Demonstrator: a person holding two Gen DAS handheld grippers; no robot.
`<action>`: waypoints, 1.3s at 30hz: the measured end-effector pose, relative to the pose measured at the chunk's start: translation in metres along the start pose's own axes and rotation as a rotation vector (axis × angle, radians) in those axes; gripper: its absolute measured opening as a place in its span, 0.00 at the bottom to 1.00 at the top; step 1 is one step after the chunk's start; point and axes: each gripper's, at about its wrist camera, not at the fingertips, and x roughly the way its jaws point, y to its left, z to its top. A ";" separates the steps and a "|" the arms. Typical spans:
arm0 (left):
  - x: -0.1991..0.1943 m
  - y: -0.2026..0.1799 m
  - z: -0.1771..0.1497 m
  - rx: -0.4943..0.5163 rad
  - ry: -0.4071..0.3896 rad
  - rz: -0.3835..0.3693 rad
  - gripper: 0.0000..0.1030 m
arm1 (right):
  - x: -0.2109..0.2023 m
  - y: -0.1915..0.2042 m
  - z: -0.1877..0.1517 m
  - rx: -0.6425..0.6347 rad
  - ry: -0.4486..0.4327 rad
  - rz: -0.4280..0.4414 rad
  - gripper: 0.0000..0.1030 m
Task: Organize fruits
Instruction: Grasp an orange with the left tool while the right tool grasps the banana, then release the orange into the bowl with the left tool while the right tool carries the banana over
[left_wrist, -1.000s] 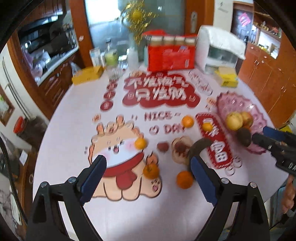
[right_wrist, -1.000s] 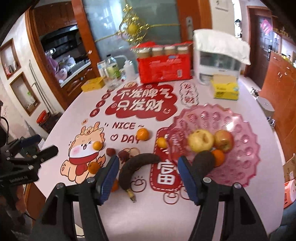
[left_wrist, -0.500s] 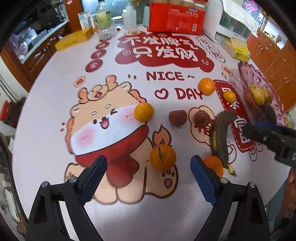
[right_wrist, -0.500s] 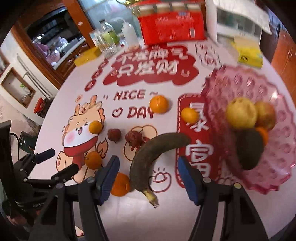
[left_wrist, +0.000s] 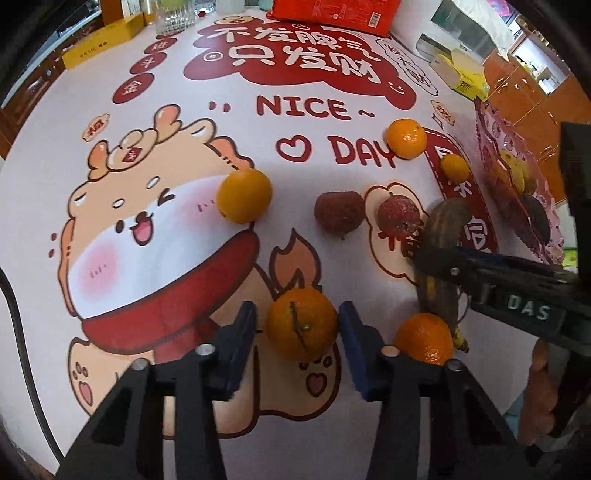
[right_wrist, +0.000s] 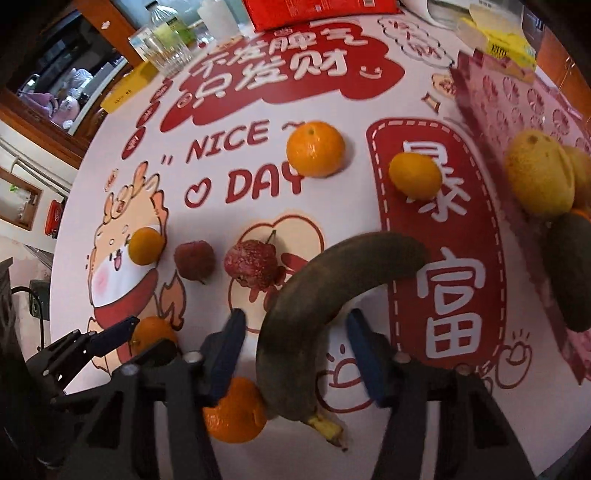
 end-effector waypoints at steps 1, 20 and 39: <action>0.001 -0.002 0.000 0.002 0.002 -0.005 0.38 | 0.000 0.000 0.000 0.005 -0.006 -0.002 0.41; -0.037 -0.022 -0.010 0.046 -0.118 0.036 0.34 | -0.036 0.007 -0.019 -0.085 -0.093 0.059 0.32; -0.096 -0.124 -0.023 0.156 -0.273 0.032 0.34 | -0.148 -0.034 -0.071 -0.217 -0.365 0.018 0.32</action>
